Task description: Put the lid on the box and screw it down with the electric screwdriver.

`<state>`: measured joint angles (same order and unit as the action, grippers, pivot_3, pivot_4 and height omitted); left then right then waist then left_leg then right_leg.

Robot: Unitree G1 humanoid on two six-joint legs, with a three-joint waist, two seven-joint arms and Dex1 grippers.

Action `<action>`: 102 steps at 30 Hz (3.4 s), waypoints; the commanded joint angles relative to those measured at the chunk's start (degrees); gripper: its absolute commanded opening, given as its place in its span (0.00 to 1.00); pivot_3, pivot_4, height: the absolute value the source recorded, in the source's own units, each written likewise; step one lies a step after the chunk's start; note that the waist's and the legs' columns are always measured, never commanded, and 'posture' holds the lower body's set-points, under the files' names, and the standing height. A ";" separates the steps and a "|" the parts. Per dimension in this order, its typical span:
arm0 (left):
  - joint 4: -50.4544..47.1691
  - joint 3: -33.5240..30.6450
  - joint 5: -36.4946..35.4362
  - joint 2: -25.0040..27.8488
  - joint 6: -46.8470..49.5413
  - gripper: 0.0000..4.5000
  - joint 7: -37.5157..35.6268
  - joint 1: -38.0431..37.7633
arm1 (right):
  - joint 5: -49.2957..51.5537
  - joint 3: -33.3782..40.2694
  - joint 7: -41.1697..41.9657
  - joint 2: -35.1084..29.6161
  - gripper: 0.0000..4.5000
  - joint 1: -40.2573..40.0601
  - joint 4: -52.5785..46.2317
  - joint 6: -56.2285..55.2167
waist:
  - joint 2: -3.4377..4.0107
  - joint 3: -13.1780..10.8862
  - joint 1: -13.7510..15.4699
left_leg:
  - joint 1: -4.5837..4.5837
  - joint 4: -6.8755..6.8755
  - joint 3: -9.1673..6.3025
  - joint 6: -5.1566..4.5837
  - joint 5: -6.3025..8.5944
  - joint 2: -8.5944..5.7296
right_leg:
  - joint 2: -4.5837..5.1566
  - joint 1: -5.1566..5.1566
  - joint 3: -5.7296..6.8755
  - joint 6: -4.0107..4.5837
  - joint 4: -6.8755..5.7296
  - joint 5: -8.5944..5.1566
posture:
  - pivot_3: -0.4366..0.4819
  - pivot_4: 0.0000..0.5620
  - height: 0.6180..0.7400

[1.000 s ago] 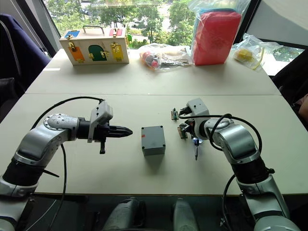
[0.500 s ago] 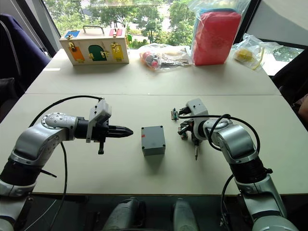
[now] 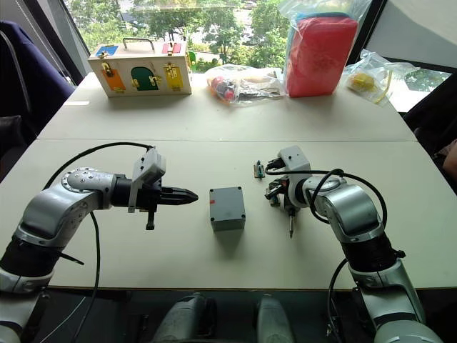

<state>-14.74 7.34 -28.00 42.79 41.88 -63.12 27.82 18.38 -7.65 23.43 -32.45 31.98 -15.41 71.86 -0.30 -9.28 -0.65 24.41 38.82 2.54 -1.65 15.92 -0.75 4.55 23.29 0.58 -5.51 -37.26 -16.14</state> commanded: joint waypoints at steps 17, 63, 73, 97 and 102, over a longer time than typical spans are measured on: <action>-1.68 -1.31 -1.25 1.64 -0.33 0.00 -1.21 0.03 | 1.55 5.36 0.69 -0.51 0.01 4.21 -5.03 0.07 | 0.00 0.00 -0.01 | 0.00 0.00 0.00 0.00 0.00 0.00 | 0.00 0.00 0.00 0.00 0.00 0.00 | 0.48 0.27 1.00; -5.20 -2.31 -4.45 6.61 1.10 0.00 -2.23 -3.25 | 7.74 -0.53 10.96 0.04 0.01 -2.53 -10.10 -11.63 | 0.00 0.00 0.00 | 0.00 0.00 -0.01 0.00 0.00 0.01 | 0.04 0.00 0.00 0.00 0.01 0.00 | 0.48 0.27 1.00; -5.13 -2.14 -4.51 6.08 1.15 0.00 -1.75 -2.90 | 7.98 -0.59 10.29 1.33 0.13 -2.34 -9.09 -11.35 | 0.00 0.00 -0.02 | 0.00 0.00 -0.01 0.00 0.00 0.01 | 0.04 0.00 0.00 0.00 0.01 0.00 | 0.48 0.27 1.00; -7.30 1.15 -3.40 6.59 -3.68 0.00 -8.59 3.31 | 20.86 8.74 9.05 -20.87 0.99 16.16 13.80 20.64 | 0.01 -0.01 -0.18 | -0.01 -0.08 -0.01 -0.01 0.01 0.00 | 0.17 -0.01 -0.03 0.05 0.11 -0.02 | 0.48 0.27 1.00; -8.23 1.58 -3.45 5.51 -4.00 0.00 -7.65 2.91 | 23.55 0.05 4.45 -20.15 0.99 23.79 28.18 20.64 | 0.08 -0.04 -0.58 | -0.01 -0.27 0.11 0.06 -0.03 -0.01 | 0.21 0.14 -0.12 0.07 0.12 -0.03 | 0.48 0.27 1.00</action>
<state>-21.05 9.61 -31.37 48.27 38.66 -70.89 30.45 40.09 -6.80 29.01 -52.56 52.79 10.75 92.12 -0.22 -9.32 -1.23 24.39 38.44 2.74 -1.55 15.86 -0.75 4.74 23.52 0.39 -5.46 -37.14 -16.15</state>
